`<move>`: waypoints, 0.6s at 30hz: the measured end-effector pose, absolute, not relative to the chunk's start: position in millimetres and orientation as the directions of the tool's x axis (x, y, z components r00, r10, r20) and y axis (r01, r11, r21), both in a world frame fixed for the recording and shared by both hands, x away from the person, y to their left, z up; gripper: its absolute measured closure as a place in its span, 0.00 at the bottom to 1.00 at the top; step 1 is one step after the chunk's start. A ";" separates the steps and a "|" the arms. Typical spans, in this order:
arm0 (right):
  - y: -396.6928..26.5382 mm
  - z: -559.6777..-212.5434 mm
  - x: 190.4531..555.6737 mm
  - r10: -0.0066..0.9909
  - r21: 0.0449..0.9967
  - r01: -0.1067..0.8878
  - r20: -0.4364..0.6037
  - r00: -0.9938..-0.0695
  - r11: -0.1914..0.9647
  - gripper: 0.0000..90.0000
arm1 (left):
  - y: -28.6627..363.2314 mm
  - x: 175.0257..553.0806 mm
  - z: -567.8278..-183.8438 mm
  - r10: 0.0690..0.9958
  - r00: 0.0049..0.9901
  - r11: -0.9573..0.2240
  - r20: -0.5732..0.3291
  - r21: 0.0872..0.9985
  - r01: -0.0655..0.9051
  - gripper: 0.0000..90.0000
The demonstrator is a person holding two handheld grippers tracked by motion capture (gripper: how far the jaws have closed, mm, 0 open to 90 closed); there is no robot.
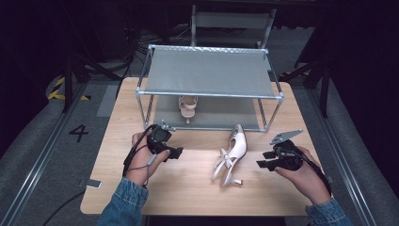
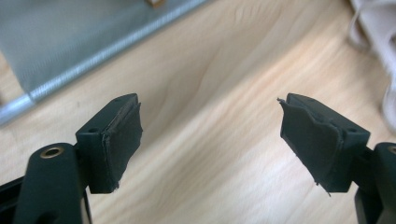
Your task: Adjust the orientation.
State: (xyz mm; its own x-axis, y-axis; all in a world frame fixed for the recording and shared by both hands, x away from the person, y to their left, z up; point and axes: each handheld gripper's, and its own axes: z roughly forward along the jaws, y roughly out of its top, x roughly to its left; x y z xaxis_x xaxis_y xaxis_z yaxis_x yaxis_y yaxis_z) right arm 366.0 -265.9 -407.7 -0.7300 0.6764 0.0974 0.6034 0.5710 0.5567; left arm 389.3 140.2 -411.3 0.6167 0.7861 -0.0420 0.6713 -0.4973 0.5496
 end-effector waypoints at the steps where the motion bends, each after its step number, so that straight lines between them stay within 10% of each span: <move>1: -263.5 -407.1 366.3 0.670 0.559 0.598 0.099 -0.736 0.574 0.60 | 142.1 388.6 -412.6 0.781 0.624 -0.508 -0.042 0.540 0.671 0.23; 18: -202.6 -386.2 369.9 0.529 0.637 0.477 0.126 -0.839 0.606 0.60 | 172.4 365.3 -426.8 0.792 0.610 -0.529 -0.033 0.462 0.712 0.22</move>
